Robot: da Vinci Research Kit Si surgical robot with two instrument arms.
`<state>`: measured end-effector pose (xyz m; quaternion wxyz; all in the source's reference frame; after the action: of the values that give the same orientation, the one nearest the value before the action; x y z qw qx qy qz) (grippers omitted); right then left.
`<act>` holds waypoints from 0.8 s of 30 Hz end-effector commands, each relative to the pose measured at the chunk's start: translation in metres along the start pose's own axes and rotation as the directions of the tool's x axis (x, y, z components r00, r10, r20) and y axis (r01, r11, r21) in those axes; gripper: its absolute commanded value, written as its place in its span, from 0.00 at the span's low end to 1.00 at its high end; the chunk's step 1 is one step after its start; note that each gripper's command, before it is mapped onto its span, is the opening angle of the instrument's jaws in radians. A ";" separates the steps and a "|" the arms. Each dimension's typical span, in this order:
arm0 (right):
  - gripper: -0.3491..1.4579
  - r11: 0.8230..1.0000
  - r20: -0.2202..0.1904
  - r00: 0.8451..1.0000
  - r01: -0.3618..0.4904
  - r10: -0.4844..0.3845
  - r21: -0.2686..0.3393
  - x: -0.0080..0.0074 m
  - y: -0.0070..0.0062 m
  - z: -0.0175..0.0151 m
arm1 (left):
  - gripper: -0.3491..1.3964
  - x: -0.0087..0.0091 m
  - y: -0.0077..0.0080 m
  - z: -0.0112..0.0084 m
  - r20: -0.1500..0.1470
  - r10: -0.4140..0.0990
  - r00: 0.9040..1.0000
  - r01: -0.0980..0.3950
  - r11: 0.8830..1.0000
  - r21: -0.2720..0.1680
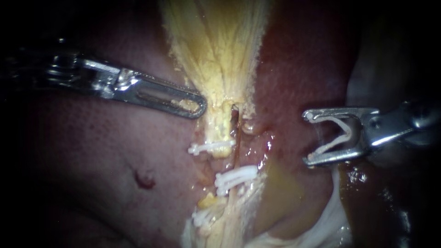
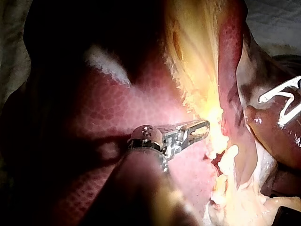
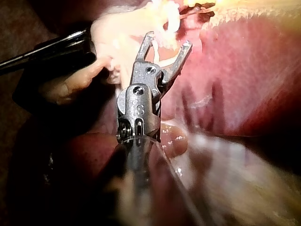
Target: Clipping third clip right tube
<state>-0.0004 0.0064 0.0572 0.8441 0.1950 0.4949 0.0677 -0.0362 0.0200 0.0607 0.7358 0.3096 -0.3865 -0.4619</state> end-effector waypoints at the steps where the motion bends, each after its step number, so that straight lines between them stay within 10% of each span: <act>1: 0.47 1.000 0.000 1.000 -0.001 0.001 -0.001 0.0000 0.0000 0.0000 | 0.00 -0.0002 -0.0001 -0.0006 -0.003 -0.001 1.000 0.001 1.000 0.009; 11: 0.47 1.000 -0.001 1.000 -0.001 0.001 0.002 -0.0001 0.0001 0.0000 | 0.00 -0.0017 0.0003 -0.0082 0.033 -0.013 0.999 0.014 1.000 -0.027; 24: 0.47 0.998 -0.015 0.999 -0.036 0.037 0.049 0.0009 0.0004 0.0027 | 0.00 -0.0017 0.0004 -0.0086 0.037 -0.014 0.999 0.015 1.000 -0.027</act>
<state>0.0030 0.0063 0.0580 0.8315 0.2316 0.4990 0.0778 -0.0291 0.0226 0.0561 0.7292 0.2935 -0.3915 -0.4784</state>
